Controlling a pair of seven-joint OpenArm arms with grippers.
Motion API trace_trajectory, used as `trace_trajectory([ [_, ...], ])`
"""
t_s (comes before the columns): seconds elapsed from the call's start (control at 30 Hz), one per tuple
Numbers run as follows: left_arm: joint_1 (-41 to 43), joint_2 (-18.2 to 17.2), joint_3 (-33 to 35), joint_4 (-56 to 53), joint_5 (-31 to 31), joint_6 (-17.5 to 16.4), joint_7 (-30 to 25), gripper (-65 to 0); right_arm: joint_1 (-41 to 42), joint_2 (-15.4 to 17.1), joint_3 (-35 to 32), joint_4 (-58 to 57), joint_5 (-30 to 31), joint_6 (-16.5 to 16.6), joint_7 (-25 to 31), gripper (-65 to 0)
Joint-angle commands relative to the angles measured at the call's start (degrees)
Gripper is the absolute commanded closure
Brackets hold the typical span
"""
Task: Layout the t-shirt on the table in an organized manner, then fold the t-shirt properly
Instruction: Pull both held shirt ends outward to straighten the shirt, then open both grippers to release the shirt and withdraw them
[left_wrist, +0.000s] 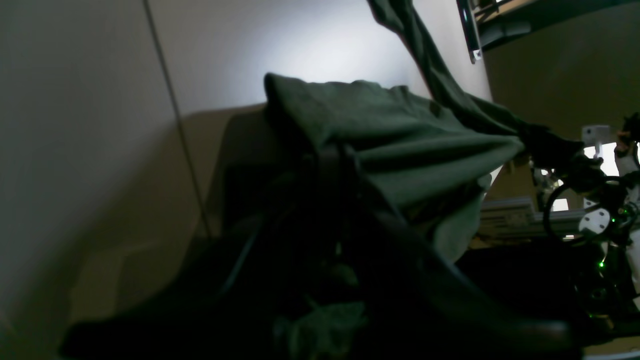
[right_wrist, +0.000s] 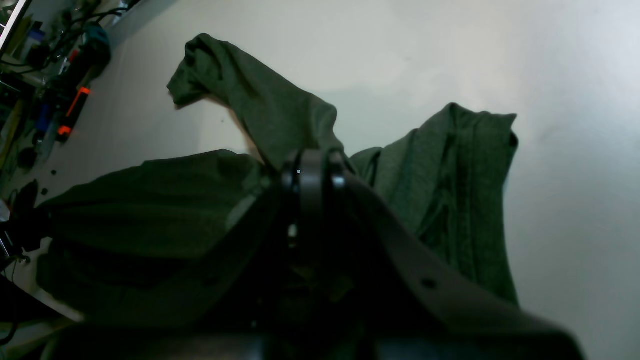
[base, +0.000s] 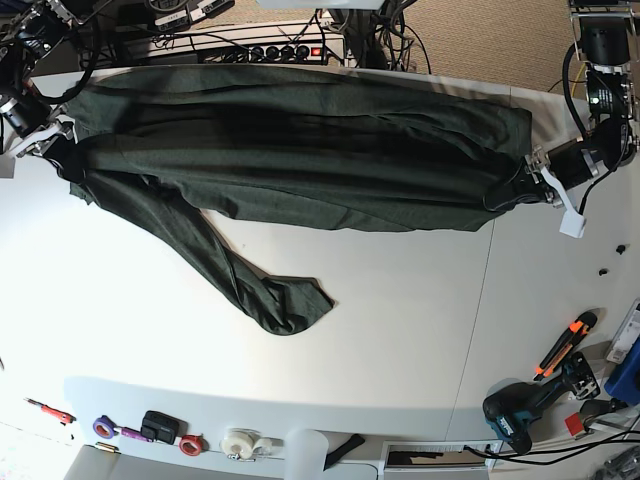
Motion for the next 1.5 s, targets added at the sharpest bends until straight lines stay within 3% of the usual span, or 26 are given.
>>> trace_trajectory([
  [0.0, -0.3, -1.1, -0.6, 0.9, -1.6, -0.5, -0.9, 0.0, 0.3, 1.3, 0.2, 1.0, 1.2, 0.1, 1.2, 0.0],
  [0.4, 2.1, -1.1, -0.7, 0.9, -1.6, -0.5, -0.8, 0.0, 0.3, 1.4, 0.2, 1.0, -0.5, 0.1, 1.2, 0.0],
  [0.43, 2.1, -1.1, -0.6, 0.9, -1.6, -0.5, -0.7, -2.2, 0.3, 1.3, 0.2, 1.0, -1.3, 0.1, 1.2, 0.0],
  [0.47, 2.1, -1.1, -0.6, 0.9, -1.6, -0.5, -0.4, -10.9, 0.3, 1.4, 0.2, 1.0, -1.5, 0.1, 1.2, -3.7],
  [0.53, 2.1, -1.1, -0.6, 0.9, -1.6, -0.5, -0.4, -26.4, 0.3, 1.4, 0.2, 1.0, -1.4, 0.1, 1.2, -23.3],
  [0.57, 2.1, -1.1, -0.6, 0.9, -1.6, -0.5, -0.4, -29.6, 0.3, 1.5, 0.2, 1.0, -1.4, 0.1, 1.2, -29.4],
  [0.6, 2.1, -1.1, -0.6, 0.9, -1.6, -0.5, -0.4, -29.8, 0.3, 1.7, 0.2, 1.0, -1.4, 0.1, 1.2, -31.0],
  [0.97, 2.0, -1.3, -0.7, 0.9, -1.6, -0.5, -2.1, -29.6, 3.8, 7.9, 0.4, 1.0, 2.2, 0.1, 1.2, -31.0],
  [1.23, 1.9, -1.3, -7.9, 2.7, -1.6, -0.5, -2.3, -29.6, 15.0, 7.2, 0.2, 1.0, 1.7, 0.1, 3.8, -31.0],
  [1.33, 1.6, -1.3, -12.0, 4.2, -1.6, -0.5, -2.6, -29.6, 19.1, 5.5, -2.1, 0.9, -3.1, 0.1, 5.6, -30.9],
  [1.47, 1.6, -1.3, -16.3, 5.2, -1.6, -0.5, -2.6, -29.6, 21.9, 1.5, -10.1, -0.3, -14.3, 0.1, 13.0, -30.9],
])
